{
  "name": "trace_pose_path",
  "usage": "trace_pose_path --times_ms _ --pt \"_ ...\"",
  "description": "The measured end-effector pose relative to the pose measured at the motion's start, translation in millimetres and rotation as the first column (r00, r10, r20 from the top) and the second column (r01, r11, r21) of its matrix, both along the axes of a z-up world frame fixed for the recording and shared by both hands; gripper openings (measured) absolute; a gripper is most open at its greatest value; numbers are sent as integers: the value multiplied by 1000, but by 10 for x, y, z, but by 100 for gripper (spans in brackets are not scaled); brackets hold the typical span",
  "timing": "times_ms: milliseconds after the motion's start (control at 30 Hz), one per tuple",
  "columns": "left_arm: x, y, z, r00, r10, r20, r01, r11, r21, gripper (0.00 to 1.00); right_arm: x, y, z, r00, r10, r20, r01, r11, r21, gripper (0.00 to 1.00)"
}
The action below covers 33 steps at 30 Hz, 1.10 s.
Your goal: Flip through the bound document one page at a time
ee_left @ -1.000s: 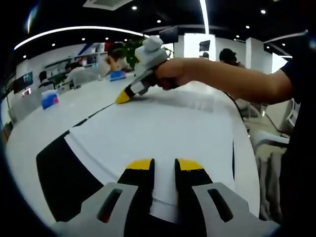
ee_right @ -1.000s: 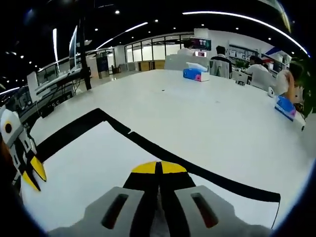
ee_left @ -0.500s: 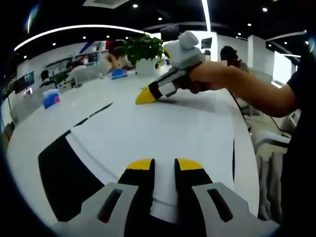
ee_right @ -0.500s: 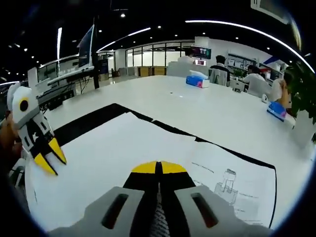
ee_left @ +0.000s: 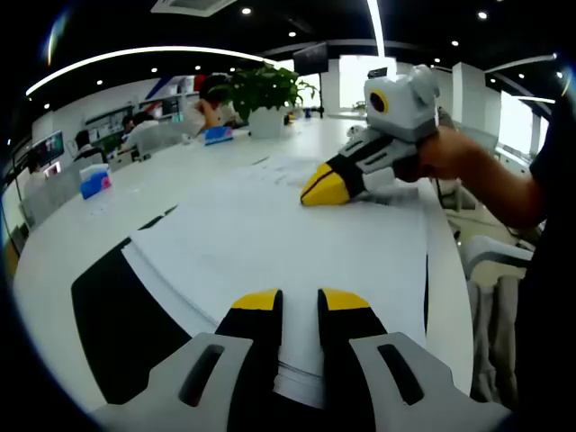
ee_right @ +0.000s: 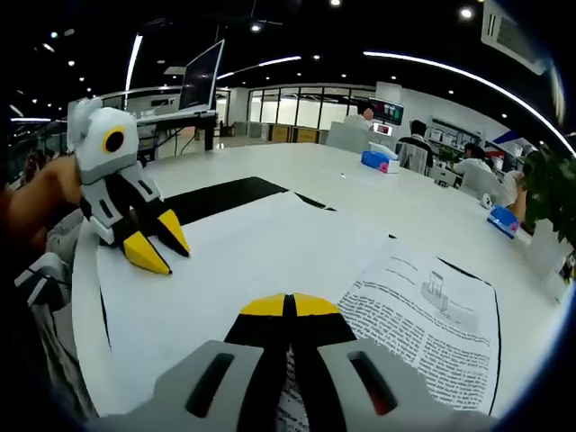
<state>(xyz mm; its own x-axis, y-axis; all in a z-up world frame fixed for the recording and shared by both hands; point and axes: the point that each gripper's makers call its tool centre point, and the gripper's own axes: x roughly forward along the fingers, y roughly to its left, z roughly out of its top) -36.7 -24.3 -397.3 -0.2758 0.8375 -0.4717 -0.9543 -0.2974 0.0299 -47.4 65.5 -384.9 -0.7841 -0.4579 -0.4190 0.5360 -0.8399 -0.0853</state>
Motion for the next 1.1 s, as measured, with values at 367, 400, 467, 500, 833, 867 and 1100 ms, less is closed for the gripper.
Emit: trace_pose_path --times_ms 367,400,467,500,833,867,1100 --pt "36 5 1 1000 -2 -9 2 1000 -5 18 557 -78 -67 1000 23 16 -24 998 52 2" --pt "37 4 0 1000 -2 -10 2 1000 -5 18 602 -84 -70 1000 24 20 -25 998 62 2" --pt "47 6 -1 1000 -2 -15 2 1000 -8 18 684 -91 -71 999 16 34 -19 997 68 2" --pt "55 9 0 1000 -3 -20 2 1000 -14 17 723 -87 -74 999 9 45 -12 998 64 2" --pt "72 13 0 1000 -12 -18 12 1000 -4 15 888 -76 -79 996 -68 56 66 997 38 2" --pt "72 14 0 1000 -12 -17 12 1000 -3 15 907 -92 -78 996 -73 57 70 996 48 2" --pt "82 26 0 1000 -20 -20 20 1000 -7 15 910 -77 -83 995 -99 31 94 986 141 2"
